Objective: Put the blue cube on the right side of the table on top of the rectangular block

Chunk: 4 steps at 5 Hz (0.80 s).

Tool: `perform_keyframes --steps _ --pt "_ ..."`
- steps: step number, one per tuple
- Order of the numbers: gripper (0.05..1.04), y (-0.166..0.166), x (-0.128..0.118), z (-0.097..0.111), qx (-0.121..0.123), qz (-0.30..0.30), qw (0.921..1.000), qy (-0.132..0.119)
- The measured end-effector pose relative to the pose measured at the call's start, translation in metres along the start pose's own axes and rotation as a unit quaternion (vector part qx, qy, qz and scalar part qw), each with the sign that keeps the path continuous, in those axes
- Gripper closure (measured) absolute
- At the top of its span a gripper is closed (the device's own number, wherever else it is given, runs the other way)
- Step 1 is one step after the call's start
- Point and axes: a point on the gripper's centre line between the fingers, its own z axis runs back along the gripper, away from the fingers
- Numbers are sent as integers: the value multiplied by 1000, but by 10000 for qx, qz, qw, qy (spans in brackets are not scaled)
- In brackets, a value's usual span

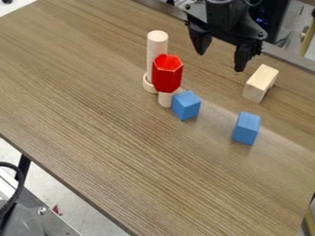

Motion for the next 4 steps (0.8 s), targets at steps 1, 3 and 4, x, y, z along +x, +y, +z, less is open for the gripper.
perform_keyframes --steps 1,3,4 --pt "83 0 -7 -8 10 -6 9999 161" --pt "83 -18 -22 -19 -59 717 9959 541" --pt "83 -26 -31 -28 65 826 9947 613"
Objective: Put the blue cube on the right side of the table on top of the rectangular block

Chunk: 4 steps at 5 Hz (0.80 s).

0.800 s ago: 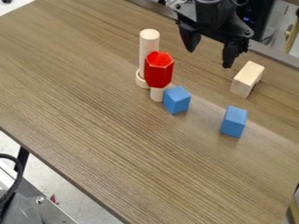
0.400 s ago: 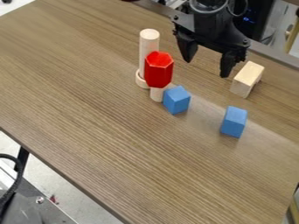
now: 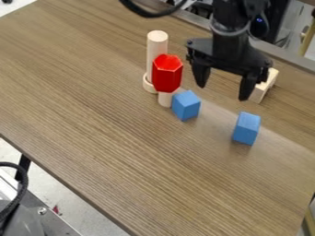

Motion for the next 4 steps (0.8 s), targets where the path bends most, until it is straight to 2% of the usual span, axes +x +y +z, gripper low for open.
perform_keyframes --steps 2,4 --pt "83 -14 -17 -14 76 15 10000 36" --pt "83 -36 -25 -19 1 -95 9999 68"
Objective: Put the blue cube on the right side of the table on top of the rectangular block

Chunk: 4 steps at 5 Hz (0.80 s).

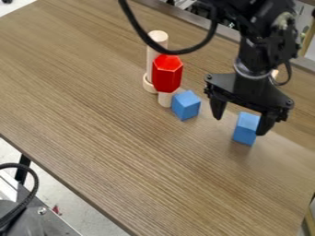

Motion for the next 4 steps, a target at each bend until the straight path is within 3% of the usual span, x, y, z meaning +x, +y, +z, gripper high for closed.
perform_keyframes --steps 1,3,4 --pt "83 -7 4 -5 -5 -6 10000 -47" --pt "143 -5 12 -36 260 -160 9995 -121" --pt "422 -2 13 -43 311 -128 9993 -155"
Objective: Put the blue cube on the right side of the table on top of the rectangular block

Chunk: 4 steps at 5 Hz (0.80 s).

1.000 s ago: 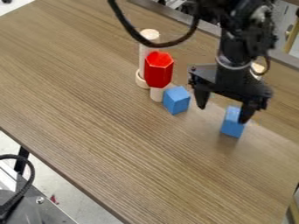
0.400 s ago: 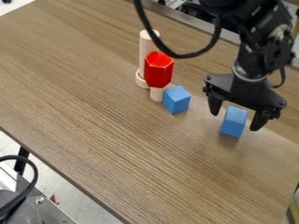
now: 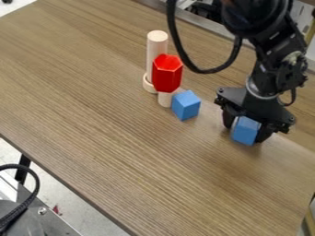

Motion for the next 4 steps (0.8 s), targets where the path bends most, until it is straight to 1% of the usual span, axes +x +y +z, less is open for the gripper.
perform_keyframes --steps 1,2,3,4 --pt "493 2 -1 0 -12 85 9999 76" --pt "493 -2 2 18 -161 64 9997 176" --pt "493 -7 25 40 -372 102 9993 24" --pt "493 -7 57 54 -477 81 9987 -155"
